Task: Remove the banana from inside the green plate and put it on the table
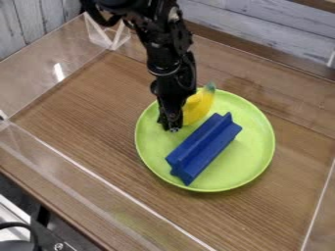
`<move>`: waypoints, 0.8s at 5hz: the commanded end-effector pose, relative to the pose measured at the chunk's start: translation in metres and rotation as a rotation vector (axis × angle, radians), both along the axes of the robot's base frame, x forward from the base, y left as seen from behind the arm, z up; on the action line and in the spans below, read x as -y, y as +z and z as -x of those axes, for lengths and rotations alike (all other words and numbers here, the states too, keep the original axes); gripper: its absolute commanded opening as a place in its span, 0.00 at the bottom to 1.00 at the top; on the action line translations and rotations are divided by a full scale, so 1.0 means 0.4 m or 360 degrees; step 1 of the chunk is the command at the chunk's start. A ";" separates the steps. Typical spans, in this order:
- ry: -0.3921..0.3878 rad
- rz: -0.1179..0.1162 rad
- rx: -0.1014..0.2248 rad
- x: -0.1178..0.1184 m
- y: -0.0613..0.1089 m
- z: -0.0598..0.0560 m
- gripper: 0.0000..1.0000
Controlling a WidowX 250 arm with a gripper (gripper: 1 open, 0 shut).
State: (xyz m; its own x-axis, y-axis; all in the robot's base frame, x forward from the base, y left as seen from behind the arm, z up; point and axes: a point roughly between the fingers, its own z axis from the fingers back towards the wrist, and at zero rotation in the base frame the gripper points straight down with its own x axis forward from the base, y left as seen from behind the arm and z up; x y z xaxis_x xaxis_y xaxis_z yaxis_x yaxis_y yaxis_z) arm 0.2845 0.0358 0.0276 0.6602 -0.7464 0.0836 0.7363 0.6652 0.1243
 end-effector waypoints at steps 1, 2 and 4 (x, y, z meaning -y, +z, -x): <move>-0.0016 -0.0028 0.0061 -0.001 0.041 -0.027 0.00; -0.0013 -0.0045 0.0058 -0.006 0.061 -0.034 0.00; -0.0023 -0.0069 0.0050 -0.023 0.070 -0.061 0.00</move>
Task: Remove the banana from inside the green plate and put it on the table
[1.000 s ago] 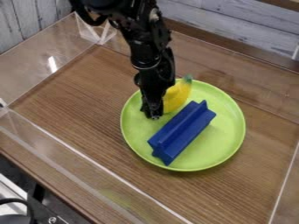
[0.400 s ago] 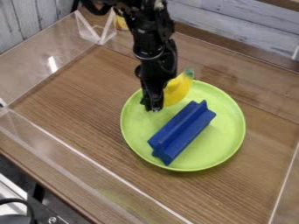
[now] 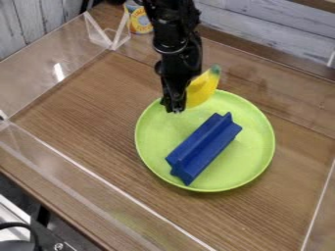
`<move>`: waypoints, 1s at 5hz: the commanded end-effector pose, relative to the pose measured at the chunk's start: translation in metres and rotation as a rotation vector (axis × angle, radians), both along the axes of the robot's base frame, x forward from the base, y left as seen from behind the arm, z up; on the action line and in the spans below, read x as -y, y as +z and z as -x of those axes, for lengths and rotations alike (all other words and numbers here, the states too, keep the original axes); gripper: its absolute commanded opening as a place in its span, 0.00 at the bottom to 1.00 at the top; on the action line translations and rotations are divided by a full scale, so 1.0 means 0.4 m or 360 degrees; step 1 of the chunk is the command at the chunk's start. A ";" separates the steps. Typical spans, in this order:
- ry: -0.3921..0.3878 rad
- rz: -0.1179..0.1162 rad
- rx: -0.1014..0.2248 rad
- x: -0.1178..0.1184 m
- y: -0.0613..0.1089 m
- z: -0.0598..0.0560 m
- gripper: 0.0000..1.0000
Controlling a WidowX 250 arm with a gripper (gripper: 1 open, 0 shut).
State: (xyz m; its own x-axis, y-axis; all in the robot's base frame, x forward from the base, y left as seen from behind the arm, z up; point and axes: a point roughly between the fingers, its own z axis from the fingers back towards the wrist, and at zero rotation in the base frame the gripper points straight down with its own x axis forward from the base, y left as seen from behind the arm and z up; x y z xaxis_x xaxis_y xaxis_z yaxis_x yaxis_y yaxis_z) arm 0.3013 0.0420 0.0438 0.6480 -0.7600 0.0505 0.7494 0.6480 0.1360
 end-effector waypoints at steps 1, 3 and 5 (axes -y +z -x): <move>0.0019 -0.0013 0.0069 -0.015 0.021 -0.024 1.00; 0.0024 -0.0007 0.0077 -0.016 0.010 -0.031 1.00; 0.0016 0.0001 0.0083 -0.015 -0.004 -0.039 1.00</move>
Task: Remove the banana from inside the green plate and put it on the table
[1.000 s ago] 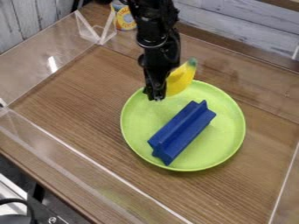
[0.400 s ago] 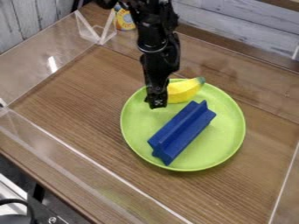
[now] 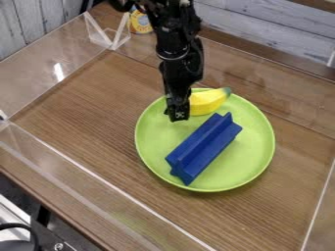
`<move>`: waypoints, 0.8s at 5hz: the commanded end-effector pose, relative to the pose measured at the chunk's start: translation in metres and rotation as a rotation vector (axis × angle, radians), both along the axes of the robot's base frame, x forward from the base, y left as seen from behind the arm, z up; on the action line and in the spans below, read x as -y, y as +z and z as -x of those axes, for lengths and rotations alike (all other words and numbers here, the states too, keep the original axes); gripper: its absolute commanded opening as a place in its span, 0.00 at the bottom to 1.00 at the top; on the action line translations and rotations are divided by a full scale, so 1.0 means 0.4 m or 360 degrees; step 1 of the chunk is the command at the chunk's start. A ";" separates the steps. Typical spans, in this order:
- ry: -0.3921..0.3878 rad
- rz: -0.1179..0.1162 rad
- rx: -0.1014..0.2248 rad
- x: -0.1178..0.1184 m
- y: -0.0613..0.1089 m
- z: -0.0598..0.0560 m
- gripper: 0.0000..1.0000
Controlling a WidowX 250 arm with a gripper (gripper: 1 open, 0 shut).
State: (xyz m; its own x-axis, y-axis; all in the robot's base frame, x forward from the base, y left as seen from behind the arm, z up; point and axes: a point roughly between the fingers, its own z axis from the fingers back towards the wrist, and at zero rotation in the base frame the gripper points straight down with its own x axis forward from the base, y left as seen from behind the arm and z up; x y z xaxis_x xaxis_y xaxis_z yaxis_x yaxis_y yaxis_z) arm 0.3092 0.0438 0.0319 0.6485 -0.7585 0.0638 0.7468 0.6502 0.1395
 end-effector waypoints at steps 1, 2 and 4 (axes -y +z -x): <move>0.0012 -0.0005 0.0066 -0.010 0.018 -0.022 1.00; 0.0014 0.0000 0.0066 -0.010 0.011 -0.024 1.00; 0.0014 0.0010 0.0066 -0.010 0.000 -0.026 0.00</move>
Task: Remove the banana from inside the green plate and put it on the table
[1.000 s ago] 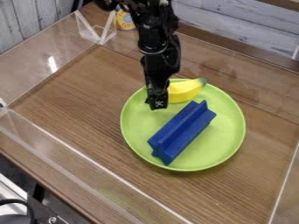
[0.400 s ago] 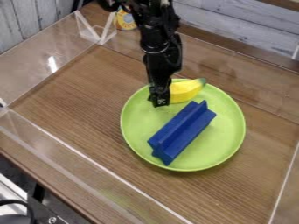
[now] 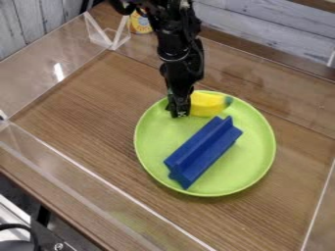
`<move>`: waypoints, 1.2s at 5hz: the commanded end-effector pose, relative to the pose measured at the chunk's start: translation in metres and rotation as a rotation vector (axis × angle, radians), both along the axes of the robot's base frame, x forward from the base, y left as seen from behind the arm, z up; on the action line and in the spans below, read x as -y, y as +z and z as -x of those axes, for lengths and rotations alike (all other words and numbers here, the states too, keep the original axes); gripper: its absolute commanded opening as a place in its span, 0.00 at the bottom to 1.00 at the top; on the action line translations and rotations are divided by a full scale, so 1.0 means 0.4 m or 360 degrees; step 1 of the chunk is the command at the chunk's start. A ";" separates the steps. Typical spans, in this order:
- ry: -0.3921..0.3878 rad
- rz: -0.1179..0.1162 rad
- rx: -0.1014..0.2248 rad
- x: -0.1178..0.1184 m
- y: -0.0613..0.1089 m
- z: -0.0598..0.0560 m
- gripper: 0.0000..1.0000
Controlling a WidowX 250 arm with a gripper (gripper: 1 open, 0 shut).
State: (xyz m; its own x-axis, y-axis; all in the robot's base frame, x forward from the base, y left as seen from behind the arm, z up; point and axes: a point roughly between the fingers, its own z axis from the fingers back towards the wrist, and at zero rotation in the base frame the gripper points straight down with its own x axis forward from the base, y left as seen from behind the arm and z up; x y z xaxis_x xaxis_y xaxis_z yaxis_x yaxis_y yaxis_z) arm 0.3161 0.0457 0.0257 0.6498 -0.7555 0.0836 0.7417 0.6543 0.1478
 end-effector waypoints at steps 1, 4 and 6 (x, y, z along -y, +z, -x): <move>0.0008 -0.0004 0.0030 -0.007 0.017 -0.006 0.00; 0.0011 -0.0021 0.0005 -0.029 0.046 0.012 0.00; 0.0015 -0.0033 -0.0011 -0.047 0.062 0.021 0.00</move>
